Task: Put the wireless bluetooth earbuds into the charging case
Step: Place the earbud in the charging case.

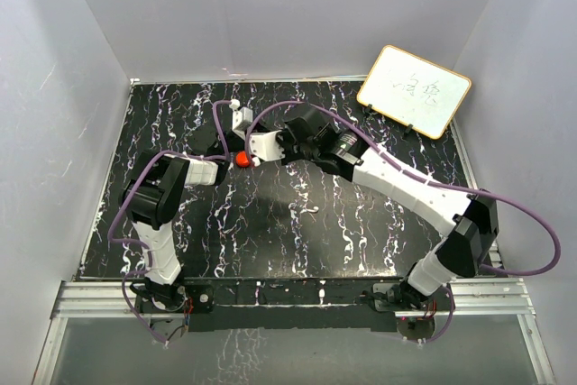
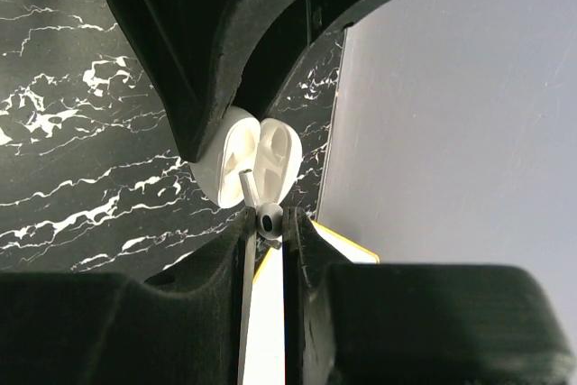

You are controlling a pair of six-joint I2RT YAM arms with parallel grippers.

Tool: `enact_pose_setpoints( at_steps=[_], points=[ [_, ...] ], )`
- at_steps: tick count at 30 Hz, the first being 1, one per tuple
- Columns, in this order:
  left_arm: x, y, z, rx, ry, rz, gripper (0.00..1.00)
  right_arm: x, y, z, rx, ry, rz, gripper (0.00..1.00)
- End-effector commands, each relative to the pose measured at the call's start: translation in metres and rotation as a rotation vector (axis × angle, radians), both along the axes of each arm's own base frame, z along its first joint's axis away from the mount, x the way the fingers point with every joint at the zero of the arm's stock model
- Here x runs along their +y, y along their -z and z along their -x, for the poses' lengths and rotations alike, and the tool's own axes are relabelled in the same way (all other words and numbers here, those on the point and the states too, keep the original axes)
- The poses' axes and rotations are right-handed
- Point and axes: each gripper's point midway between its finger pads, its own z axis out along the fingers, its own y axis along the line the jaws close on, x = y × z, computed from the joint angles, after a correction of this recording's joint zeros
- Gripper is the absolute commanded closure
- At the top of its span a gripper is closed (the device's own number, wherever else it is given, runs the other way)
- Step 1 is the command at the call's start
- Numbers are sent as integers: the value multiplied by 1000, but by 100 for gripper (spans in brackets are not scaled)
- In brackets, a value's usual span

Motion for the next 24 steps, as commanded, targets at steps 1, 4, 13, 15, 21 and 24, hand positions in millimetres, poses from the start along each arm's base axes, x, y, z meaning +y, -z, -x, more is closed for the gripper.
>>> enact_pose_setpoints(
  at_steps=[1, 4, 13, 15, 21, 24],
  points=[
    [3, -32, 3, -206, -13, 69, 100, 12, -26, -2, -42, -36, -29, 100],
    [3, -30, 2, -208, -15, 68, 100, 13, -25, -2, -41, -35, -16, 100],
    [2, -23, 1, -207, -16, 61, 100, 13, -16, -4, -31, -34, 36, 100],
    [2, -23, 1, -210, -16, 60, 100, 13, -14, -4, -27, -34, 43, 100],
    [2, -22, 2, -210, -13, 58, 100, 13, -8, -5, -19, -33, 73, 100],
    [2, -20, 2, -205, -7, 53, 100, 13, -7, -5, -22, -30, 97, 100]
  ],
)
